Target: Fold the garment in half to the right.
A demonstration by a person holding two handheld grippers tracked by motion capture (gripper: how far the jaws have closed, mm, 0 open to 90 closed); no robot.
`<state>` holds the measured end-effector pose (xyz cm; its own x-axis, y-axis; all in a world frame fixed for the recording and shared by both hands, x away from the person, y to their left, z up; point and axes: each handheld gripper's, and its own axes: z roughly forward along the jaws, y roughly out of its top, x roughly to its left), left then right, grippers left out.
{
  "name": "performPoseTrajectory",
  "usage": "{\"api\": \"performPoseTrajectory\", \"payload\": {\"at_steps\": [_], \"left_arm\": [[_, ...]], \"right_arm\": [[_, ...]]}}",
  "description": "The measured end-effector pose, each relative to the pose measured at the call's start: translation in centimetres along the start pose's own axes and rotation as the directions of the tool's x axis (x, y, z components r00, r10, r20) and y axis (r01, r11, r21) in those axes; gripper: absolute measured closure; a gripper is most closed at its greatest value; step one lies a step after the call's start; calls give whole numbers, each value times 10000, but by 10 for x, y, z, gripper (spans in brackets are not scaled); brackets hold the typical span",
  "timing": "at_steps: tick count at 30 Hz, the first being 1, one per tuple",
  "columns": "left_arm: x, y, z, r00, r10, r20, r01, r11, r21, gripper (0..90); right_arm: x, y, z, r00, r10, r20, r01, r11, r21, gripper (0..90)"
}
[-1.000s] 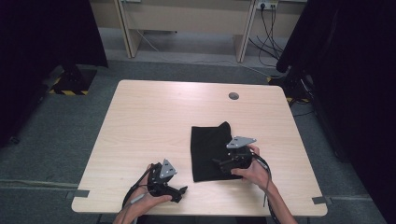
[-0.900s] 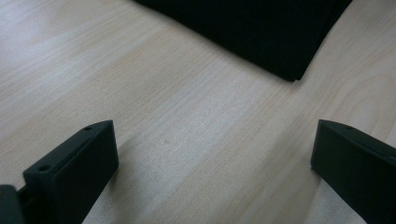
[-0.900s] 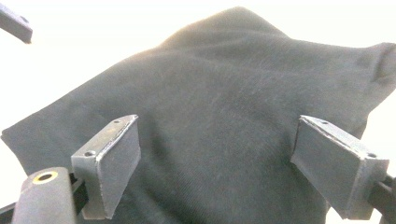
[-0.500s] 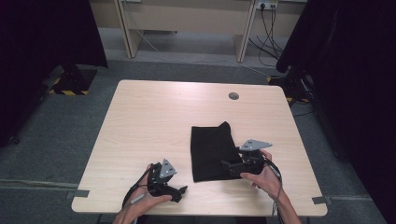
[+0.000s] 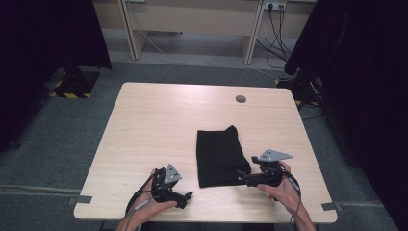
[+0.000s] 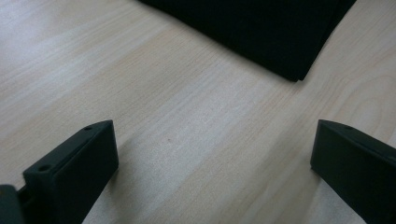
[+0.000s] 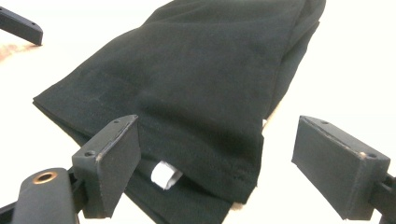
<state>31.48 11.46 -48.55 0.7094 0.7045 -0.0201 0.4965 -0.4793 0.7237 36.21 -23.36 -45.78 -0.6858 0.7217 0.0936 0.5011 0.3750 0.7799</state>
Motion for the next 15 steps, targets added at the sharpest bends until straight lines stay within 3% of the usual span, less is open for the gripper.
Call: {"api": "performPoseTrajectory", "payload": {"at_steps": [15], "left_arm": [[0,0,0,10000,-16,-15,16,10000,4,0]], "right_arm": [[2,-15,-14,9999,9,148,-9,10000,-40,160]]}}
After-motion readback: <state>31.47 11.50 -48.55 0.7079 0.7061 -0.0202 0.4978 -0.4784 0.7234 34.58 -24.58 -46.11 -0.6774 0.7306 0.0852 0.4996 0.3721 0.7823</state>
